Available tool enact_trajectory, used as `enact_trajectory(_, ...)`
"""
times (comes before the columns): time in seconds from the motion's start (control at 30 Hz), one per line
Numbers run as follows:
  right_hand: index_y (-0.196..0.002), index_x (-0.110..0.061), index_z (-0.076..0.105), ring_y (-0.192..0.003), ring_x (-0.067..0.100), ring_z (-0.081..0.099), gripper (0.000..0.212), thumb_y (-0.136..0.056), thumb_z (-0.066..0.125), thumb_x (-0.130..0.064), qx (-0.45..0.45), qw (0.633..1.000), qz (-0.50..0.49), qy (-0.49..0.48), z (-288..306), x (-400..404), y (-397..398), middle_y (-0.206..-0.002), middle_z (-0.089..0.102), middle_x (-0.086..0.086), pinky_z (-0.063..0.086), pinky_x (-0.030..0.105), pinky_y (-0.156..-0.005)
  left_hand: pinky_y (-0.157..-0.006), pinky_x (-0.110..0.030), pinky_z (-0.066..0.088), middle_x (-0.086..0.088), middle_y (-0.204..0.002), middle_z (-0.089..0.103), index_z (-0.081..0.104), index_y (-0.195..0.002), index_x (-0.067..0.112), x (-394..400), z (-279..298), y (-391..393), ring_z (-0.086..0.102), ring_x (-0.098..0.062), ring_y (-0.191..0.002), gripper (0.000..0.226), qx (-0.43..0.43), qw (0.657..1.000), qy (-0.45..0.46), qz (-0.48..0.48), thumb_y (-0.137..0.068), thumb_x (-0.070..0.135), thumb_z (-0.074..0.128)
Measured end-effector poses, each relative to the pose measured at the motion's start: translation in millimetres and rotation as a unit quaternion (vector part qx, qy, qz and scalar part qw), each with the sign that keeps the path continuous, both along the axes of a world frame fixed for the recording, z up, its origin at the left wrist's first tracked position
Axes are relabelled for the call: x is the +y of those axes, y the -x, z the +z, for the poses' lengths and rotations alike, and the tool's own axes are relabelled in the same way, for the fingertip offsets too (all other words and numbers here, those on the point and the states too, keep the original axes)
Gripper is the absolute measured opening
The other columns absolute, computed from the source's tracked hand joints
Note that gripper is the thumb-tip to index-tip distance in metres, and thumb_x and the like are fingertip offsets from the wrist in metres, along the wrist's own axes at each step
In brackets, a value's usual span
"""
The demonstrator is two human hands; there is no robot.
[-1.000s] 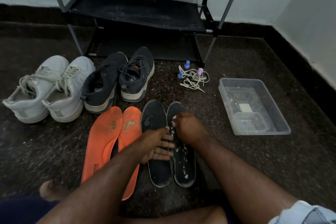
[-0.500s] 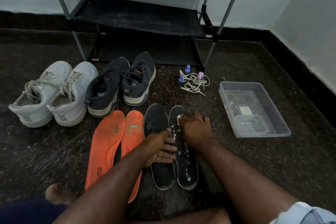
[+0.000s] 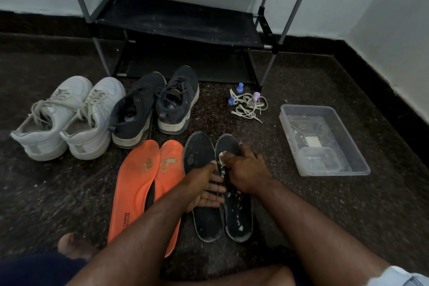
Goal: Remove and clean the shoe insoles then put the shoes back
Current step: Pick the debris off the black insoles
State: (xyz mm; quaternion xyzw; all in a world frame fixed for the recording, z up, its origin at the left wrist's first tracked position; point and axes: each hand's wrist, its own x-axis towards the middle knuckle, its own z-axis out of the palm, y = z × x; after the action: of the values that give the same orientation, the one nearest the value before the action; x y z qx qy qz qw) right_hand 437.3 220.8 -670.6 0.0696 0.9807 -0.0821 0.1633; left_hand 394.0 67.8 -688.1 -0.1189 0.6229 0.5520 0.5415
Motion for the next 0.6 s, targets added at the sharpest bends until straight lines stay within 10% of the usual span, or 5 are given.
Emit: enact_trajectory(0.6, -0.143, -0.034, 0.038, -0.149, 0.029, 0.013, 0.05, -0.093, 0.035, -0.044, 0.015, 0.996, 0.045, -0.076, -11.2, -2.4, 0.0, -0.149, 0.042, -0.014, 0.026, 0.054, -0.109, -0.079, -0.04, 0.061, -0.017, -0.114, 0.07, 0.06, -0.128, 0.008, 0.8, -0.4, 0.6, 0.072, -0.035, -0.096, 0.069, 0.003, 1.0, 0.006, -0.007, -0.098, 0.065, 0.034)
